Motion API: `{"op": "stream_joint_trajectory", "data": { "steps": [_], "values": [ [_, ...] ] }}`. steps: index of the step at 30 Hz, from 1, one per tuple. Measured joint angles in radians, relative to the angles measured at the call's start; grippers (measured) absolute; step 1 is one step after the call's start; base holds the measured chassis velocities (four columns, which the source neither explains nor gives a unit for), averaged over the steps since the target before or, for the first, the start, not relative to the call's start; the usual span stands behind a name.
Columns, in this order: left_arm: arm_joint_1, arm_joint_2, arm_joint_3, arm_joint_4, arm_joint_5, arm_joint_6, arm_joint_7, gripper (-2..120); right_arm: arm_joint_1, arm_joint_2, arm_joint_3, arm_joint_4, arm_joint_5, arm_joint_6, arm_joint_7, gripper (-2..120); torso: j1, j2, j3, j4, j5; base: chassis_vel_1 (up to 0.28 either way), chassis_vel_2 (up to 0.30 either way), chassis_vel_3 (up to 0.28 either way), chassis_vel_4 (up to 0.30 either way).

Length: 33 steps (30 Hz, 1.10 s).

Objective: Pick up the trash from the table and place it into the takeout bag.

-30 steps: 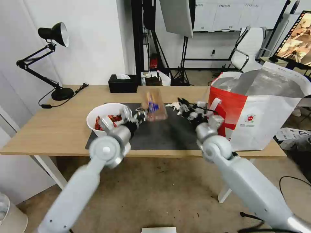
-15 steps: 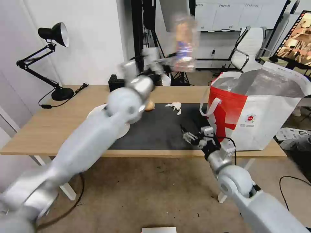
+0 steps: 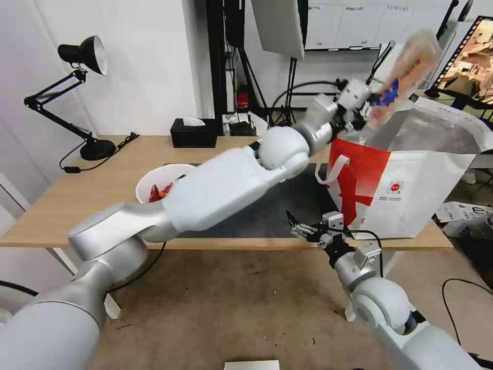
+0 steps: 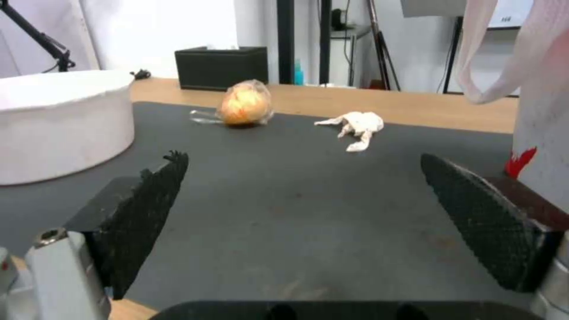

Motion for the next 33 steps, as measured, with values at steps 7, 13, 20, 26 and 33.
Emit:
{"op": "stream_joint_trajectory", "data": {
  "steps": [7,13,20,26,33],
  "values": [
    [0.013,-0.012,0.015,-0.010,-0.019,0.003,-0.002,7,-0.063,0.001,0.065,0.025,-0.014,0.011,-0.014,100,0.000,0.000,0.000,-0.0005,-0.0002,0.000,0.000,0.000,0.000],
    [0.022,-0.004,0.023,-0.041,-0.046,0.003,-0.027,29,-0.075,-0.006,0.085,0.037,-0.015,0.012,-0.017,100,0.000,0.000,0.000,-0.0001,-0.0003,0.000,0.000,0.000,0.000],
    [0.044,0.022,-0.025,-0.101,-0.092,0.003,-0.067,52,-0.092,-0.008,0.105,0.048,-0.013,0.013,-0.017,100,0.000,0.000,0.000,-0.0005,-0.0003,0.000,0.000,0.000,0.000],
    [0.143,0.152,-0.121,-0.281,-0.110,0.017,-0.149,73,-0.108,-0.003,0.129,0.079,-0.014,0.044,-0.015,100,0.000,0.000,0.000,-0.0005,-0.0005,0.000,0.000,0.000,0.000],
    [0.417,0.449,-0.342,-0.546,-0.065,0.005,-0.155,97,-0.162,-0.010,0.215,0.146,-0.015,0.090,-0.010,100,0.000,0.000,0.000,-0.0001,-0.0008,0.000,0.000,0.000,0.000]
  ]
}}
